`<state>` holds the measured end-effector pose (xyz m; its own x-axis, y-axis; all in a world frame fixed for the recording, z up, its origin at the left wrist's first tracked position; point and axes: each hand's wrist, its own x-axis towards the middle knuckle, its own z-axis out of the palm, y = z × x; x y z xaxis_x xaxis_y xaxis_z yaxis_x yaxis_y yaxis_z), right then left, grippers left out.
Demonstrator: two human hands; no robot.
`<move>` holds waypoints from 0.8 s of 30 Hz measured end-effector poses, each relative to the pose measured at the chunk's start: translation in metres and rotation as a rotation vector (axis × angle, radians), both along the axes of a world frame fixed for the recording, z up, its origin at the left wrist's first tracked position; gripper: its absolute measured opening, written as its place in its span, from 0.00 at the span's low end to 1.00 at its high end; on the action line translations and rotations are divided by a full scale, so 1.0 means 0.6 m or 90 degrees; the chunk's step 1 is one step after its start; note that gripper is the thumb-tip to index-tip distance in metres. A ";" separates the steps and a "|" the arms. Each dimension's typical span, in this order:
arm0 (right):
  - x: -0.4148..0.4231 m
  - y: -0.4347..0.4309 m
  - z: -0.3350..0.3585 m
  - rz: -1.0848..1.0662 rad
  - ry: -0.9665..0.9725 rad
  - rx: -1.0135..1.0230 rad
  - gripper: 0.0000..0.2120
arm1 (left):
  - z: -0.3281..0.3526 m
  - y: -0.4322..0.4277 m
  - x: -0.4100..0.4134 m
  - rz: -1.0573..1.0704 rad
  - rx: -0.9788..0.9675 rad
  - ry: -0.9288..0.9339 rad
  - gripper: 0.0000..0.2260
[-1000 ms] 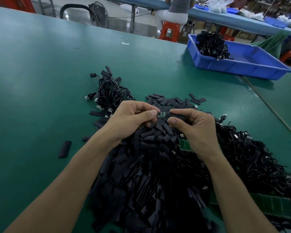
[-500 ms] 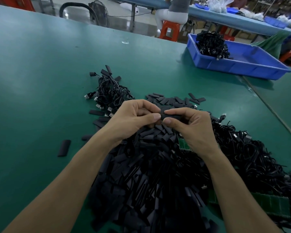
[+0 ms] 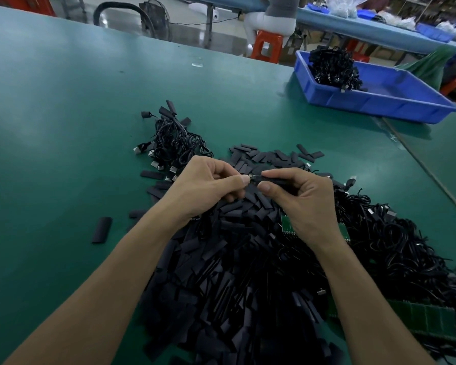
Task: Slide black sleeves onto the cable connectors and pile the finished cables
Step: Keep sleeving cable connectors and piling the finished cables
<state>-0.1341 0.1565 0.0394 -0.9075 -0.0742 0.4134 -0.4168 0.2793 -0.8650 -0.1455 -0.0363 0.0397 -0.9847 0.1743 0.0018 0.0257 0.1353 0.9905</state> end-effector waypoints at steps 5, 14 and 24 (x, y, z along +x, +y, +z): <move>0.001 -0.002 -0.002 0.004 0.016 -0.003 0.08 | -0.001 0.000 -0.001 -0.002 0.022 0.005 0.07; 0.004 -0.007 -0.012 0.000 0.001 -0.050 0.05 | -0.003 0.001 0.001 -0.023 0.007 0.029 0.07; 0.003 -0.002 -0.016 0.003 0.001 -0.036 0.04 | -0.006 0.004 0.003 -0.023 -0.029 0.059 0.08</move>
